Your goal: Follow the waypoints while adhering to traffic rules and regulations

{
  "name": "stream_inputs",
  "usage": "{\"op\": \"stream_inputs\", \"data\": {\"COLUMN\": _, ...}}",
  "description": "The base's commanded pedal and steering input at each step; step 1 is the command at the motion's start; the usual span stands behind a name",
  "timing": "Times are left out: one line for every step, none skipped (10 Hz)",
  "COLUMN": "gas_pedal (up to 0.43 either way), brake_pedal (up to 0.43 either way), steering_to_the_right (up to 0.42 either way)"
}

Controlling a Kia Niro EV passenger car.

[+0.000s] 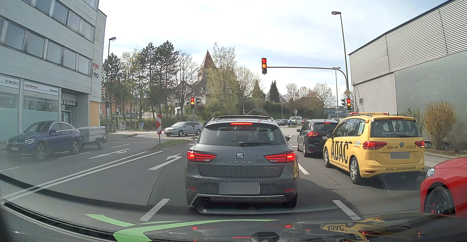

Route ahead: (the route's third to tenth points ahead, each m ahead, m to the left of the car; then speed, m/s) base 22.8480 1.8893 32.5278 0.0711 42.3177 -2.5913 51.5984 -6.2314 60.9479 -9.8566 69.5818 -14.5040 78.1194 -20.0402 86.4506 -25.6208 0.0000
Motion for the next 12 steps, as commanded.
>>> {"op": "stream_inputs", "data": {"gas_pedal": 0.000, "brake_pedal": 0.256, "steering_to_the_right": 0.002}}
{"op": "stream_inputs", "data": {"gas_pedal": 0.000, "brake_pedal": 0.256, "steering_to_the_right": 0.002}}
{"op": "stream_inputs", "data": {"gas_pedal": 0.000, "brake_pedal": 0.256, "steering_to_the_right": 0.003}}
{"op": "stream_inputs", "data": {"gas_pedal": 0.000, "brake_pedal": 0.256, "steering_to_the_right": 0.003}}
{"op": "stream_inputs", "data": {"gas_pedal": 0.000, "brake_pedal": 0.256, "steering_to_the_right": 0.002}}
{"op": "stream_inputs", "data": {"gas_pedal": 0.000, "brake_pedal": 0.256, "steering_to_the_right": 0.002}}
{"op": "stream_inputs", "data": {"gas_pedal": 0.000, "brake_pedal": 0.256, "steering_to_the_right": 0.002}}
{"op": "stream_inputs", "data": {"gas_pedal": 0.000, "brake_pedal": 0.256, "steering_to_the_right": 0.002}}
{"op": "stream_inputs", "data": {"gas_pedal": 0.000, "brake_pedal": 0.110, "steering_to_the_right": 0.003}}
{"op": "stream_inputs", "data": {"gas_pedal": 0.000, "brake_pedal": 0.000, "steering_to_the_right": 0.002}}
{"op": "stream_inputs", "data": {"gas_pedal": 0.000, "brake_pedal": 0.000, "steering_to_the_right": 0.002}}
{"op": "stream_inputs", "data": {"gas_pedal": 0.000, "brake_pedal": 0.000, "steering_to_the_right": 0.002}}
